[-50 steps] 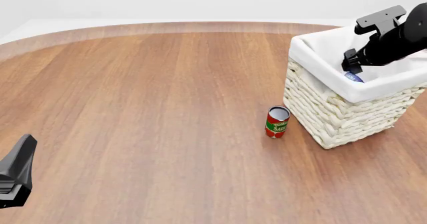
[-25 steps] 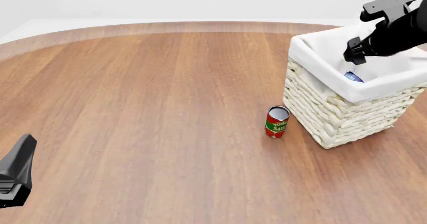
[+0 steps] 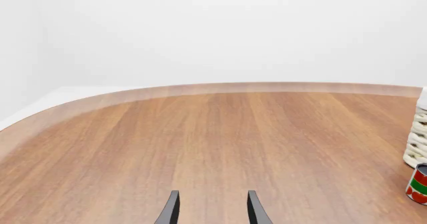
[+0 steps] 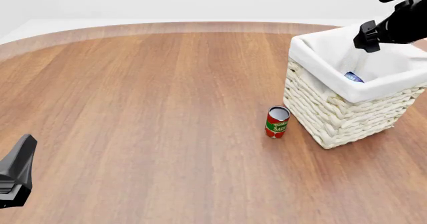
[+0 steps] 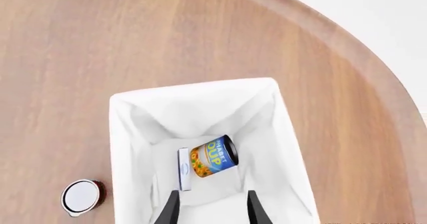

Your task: Pick up the alphabet soup and the cream cheese box, and put them in the basket.

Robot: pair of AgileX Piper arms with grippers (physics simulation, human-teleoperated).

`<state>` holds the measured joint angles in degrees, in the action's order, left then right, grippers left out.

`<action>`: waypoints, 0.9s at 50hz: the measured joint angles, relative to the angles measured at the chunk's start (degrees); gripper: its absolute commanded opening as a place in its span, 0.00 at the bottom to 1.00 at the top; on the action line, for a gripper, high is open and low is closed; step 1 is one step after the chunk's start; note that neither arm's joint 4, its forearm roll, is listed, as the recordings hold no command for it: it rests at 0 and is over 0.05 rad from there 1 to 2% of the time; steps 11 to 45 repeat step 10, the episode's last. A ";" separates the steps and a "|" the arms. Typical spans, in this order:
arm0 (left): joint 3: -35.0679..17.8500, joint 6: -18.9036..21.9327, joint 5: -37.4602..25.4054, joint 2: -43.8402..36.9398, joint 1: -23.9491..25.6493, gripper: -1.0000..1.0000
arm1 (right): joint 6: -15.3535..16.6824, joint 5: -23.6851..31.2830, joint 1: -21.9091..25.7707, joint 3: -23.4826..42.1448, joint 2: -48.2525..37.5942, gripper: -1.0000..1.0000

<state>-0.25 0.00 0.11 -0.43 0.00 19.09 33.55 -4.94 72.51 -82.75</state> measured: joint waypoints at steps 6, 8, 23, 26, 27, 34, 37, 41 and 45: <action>0.00 0.00 0.00 0.00 0.00 1.00 | -0.41 1.02 0.52 -0.19 2.28 1.00; 0.00 0.00 0.00 0.00 0.00 1.00 | -0.54 1.36 0.73 -0.28 3.06 1.00; 0.00 0.00 0.00 0.00 0.00 1.00 | -0.69 1.65 0.90 -0.40 3.83 1.00; 0.00 0.00 0.00 0.00 0.00 1.00 | -0.69 1.65 0.90 -0.40 3.83 1.00; 0.00 0.00 0.00 0.00 0.00 1.00 | -0.69 1.65 0.90 -0.40 3.83 1.00; 0.00 0.00 0.00 0.00 0.00 1.00 | -0.69 1.65 0.90 -0.40 3.83 1.00; 0.00 0.00 0.00 0.00 0.00 1.00 | -0.69 1.65 0.90 -0.40 3.83 1.00; 0.00 0.00 0.00 0.00 0.00 1.00 | -0.69 1.65 0.90 -0.40 3.83 1.00; 0.00 0.00 0.00 0.00 0.00 1.00 | -0.69 1.65 0.90 -0.40 3.83 1.00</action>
